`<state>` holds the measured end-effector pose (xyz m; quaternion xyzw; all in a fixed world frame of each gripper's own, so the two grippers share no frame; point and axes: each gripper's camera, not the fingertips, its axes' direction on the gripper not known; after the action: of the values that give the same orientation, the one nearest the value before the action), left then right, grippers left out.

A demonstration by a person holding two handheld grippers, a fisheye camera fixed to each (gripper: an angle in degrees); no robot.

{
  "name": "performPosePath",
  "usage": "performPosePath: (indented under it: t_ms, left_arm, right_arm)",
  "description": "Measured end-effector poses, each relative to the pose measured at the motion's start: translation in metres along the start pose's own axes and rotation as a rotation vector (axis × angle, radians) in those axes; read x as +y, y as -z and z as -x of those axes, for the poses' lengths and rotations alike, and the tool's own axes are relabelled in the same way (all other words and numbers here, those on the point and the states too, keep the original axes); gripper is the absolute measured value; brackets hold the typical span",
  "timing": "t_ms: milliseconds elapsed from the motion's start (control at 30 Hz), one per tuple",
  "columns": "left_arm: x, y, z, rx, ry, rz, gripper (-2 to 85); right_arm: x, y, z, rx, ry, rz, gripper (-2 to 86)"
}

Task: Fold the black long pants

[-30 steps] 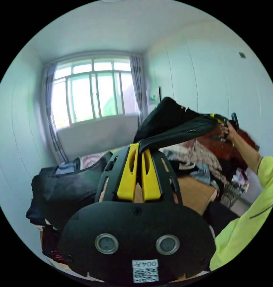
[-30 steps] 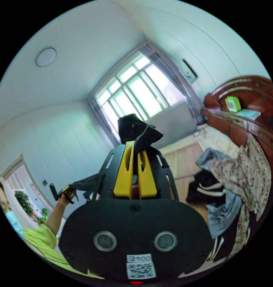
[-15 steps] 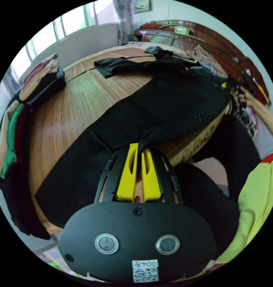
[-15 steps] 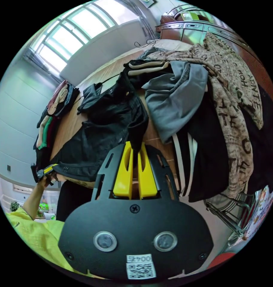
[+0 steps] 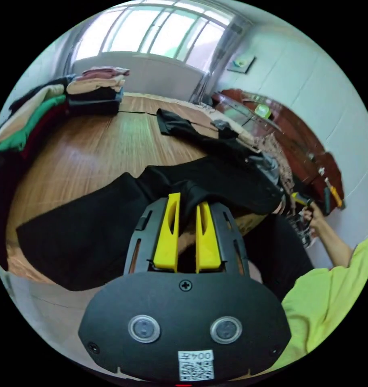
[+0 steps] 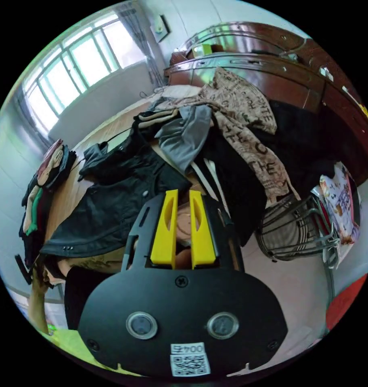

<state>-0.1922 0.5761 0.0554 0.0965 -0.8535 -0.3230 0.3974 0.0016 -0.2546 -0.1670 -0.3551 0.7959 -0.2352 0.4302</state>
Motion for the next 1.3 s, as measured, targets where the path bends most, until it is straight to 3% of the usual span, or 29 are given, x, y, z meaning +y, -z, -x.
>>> performPosePath:
  t_ms: [133,267,433,767,1000,1300]
  left_arm:
    - [-0.017,0.008,0.001,-0.194,-0.156,0.245,5.4]
    - [-0.031,0.03,0.026,-0.219,-0.101,0.326,6.8]
    - [-0.045,0.071,0.054,-0.21,0.033,0.289,7.4]
    - [-0.09,0.123,0.078,-0.285,0.184,0.257,4.7]
    - [-0.132,0.136,0.077,-0.387,0.088,0.382,0.5]
    - [-0.15,0.206,0.094,-0.31,0.053,0.291,0.9]
  right_arm:
    - [0.015,-0.01,0.075,0.017,0.202,-0.005,3.7]
    - [0.025,-0.057,0.132,0.058,0.321,0.146,2.2]
    - [0.028,-0.08,0.16,0.107,0.366,0.268,0.9]
    - [0.04,-0.079,0.152,-0.062,0.286,0.311,0.7]
    - [0.059,-0.075,0.167,-0.014,0.337,0.3,0.5]
    - [0.083,-0.07,0.17,0.047,0.226,0.283,-0.1]
